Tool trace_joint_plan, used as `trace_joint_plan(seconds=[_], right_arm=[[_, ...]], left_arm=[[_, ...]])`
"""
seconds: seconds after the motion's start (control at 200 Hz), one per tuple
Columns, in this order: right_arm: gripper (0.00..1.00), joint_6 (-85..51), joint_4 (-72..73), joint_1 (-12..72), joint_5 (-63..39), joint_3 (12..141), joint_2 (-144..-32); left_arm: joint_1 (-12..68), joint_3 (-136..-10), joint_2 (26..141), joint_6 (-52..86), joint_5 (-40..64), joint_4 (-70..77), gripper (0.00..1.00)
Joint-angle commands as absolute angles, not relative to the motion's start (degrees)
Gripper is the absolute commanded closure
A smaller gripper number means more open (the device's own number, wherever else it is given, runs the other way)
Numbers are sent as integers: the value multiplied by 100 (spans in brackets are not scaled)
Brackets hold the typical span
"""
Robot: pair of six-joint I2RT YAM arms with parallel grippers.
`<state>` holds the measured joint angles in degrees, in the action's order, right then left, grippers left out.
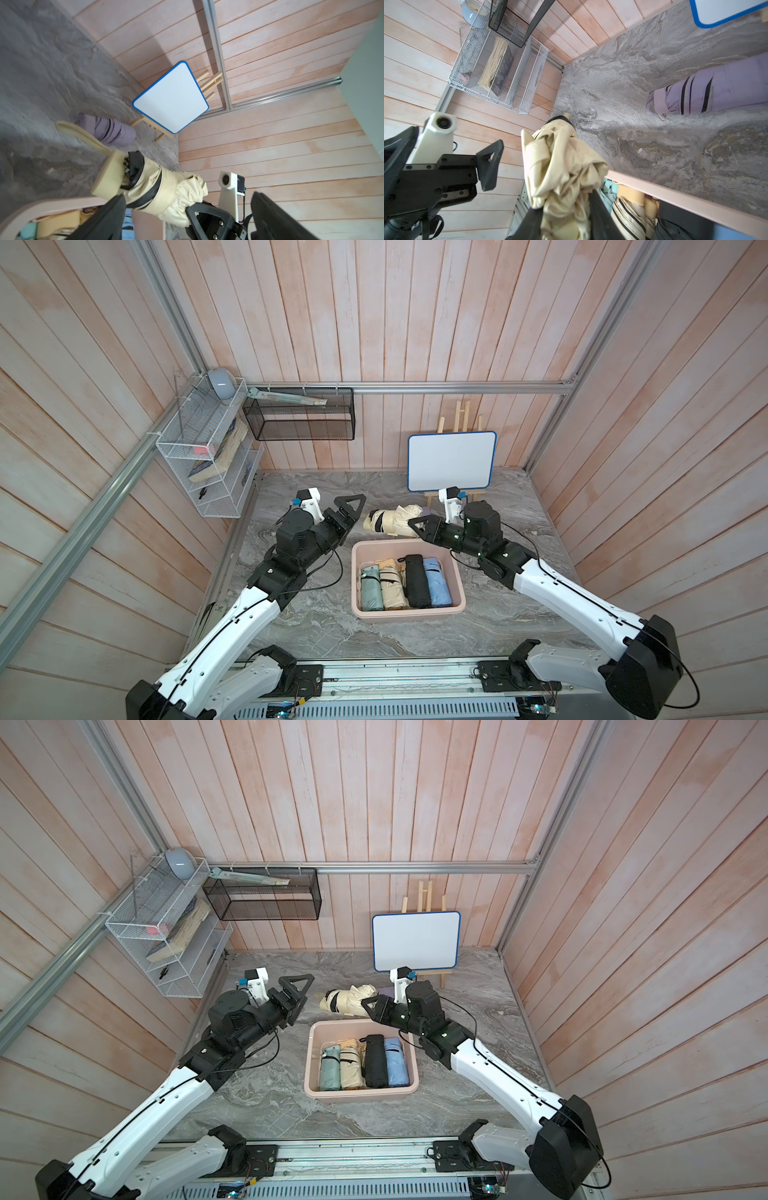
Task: Put the umbrella into the storage box
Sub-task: Pick up the umbrella from the center of the board.
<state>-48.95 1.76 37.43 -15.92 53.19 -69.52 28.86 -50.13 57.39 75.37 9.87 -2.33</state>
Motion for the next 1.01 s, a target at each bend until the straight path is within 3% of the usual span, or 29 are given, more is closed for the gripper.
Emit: trace_joint_plan(seconds=[0.0, 0.385, 1.0], right_arm=[[100, -4701, 813, 3794, -1494, 5569, -6963], [100, -4664, 995, 4005, -1437, 5579, -6980], [100, -4778, 1136, 4572, -1109, 5296, -6702]], left_arm=[[3131, -5042, 5782, 9681, 1222, -12, 0], [3644, -5031, 6166, 11523, 839, -159, 0], [3635, -4921, 6806, 12027, 442, 289, 0]])
